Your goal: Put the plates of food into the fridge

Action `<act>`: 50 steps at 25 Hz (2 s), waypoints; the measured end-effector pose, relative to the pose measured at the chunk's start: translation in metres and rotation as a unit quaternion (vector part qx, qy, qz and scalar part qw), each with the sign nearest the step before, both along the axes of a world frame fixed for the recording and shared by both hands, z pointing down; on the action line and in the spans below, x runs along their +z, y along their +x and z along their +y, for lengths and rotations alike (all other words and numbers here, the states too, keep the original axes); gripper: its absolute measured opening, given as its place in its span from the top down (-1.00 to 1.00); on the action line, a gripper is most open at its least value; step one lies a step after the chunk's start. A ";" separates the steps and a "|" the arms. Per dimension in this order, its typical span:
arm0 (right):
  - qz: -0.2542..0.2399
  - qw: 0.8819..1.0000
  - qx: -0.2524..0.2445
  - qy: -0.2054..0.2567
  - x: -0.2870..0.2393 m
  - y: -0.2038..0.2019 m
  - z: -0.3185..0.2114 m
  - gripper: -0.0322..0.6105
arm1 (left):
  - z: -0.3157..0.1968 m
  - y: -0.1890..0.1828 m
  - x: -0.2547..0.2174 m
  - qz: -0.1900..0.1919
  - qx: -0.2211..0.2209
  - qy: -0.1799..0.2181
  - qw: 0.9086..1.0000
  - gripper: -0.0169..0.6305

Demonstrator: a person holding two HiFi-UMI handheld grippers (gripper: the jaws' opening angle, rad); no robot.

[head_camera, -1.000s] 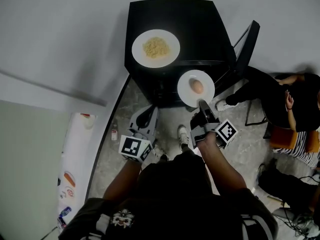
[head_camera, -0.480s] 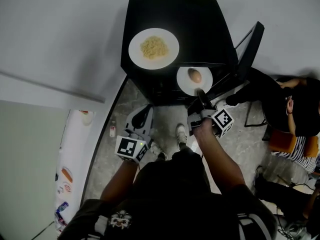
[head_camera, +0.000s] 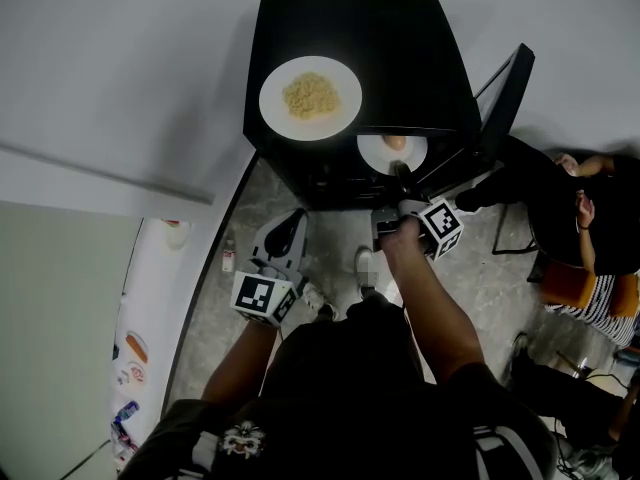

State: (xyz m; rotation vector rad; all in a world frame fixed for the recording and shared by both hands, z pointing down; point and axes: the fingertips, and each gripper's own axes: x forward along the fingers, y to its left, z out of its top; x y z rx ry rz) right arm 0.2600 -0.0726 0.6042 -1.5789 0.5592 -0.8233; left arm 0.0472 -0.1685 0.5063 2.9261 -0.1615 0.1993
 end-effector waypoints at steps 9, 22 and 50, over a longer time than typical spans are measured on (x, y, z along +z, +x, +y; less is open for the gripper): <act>-0.002 1.000 0.004 0.003 -0.002 0.016 -0.011 0.80 | 0.000 0.000 0.003 -0.004 -0.007 -0.010 1.000 0.87; -0.011 1.000 0.013 0.009 -0.001 0.030 -0.022 0.80 | 0.005 0.007 0.002 -0.004 0.000 -0.010 1.000 0.87; 0.232 0.962 -0.091 -0.110 -0.076 -0.042 0.010 0.47 | 0.002 0.017 -0.019 0.022 -0.001 -0.004 1.000 0.87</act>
